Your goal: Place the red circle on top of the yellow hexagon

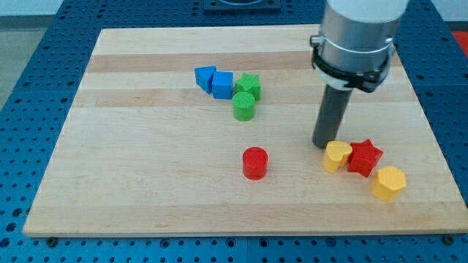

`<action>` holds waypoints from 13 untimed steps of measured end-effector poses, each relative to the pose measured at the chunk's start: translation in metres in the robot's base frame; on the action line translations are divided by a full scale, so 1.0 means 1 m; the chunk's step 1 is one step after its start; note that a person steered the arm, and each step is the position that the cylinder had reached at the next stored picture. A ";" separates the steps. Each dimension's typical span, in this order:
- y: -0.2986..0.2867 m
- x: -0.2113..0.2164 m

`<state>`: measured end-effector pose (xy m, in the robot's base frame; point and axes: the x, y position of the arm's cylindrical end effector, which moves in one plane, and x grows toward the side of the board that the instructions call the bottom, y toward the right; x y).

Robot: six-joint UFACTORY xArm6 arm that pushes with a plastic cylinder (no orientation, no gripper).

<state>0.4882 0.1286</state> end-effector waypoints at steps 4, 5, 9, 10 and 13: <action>-0.143 0.004; -0.198 0.004; -0.177 0.088; -0.170 0.068; -0.100 0.043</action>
<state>0.5314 0.0286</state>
